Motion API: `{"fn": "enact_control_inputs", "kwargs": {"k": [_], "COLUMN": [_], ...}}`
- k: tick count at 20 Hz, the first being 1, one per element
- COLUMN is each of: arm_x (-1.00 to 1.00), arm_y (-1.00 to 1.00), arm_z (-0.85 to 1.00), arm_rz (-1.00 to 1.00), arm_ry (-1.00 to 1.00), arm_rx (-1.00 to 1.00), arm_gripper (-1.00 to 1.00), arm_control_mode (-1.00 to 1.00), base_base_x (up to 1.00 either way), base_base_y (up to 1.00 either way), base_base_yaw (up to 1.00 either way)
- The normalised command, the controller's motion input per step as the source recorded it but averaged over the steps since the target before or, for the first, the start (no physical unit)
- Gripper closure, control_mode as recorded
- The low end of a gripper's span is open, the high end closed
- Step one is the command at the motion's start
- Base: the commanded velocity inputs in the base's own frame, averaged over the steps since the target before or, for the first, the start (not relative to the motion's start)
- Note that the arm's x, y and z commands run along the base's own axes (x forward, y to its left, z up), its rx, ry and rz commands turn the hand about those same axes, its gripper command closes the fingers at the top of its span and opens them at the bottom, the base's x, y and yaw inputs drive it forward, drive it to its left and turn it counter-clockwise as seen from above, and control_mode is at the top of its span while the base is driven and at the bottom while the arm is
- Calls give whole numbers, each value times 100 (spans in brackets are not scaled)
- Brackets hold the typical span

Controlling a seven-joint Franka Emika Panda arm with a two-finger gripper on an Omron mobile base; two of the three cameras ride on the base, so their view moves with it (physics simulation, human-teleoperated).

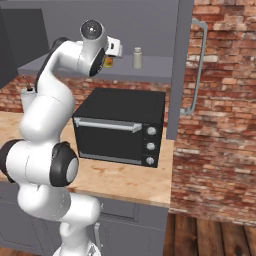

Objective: Move the mustard and shaker from the cabinet to the dining counter.

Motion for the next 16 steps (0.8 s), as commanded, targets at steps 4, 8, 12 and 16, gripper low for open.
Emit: {"fn": "enact_control_inputs", "kwargs": {"k": [4, 8, 12, 16], "arm_x": [24, 12, 8, 9], "arm_y": [0, 0, 0, 0], "arm_z": [-1, 0, 0, 0], "arm_rz": [0, 0, 0, 0], "arm_ry": [0, 0, 0, 0], "arm_rx": [0, 0, 0, 0], "arm_gripper": [-100, -100, -100, -100], "arm_control_mode": [-100, -100, -100, -100], "base_base_x": [0, 0, 0, 0], "base_base_y": [0, 0, 0, 0], "base_base_yaw": [0, 0, 0, 0]}}
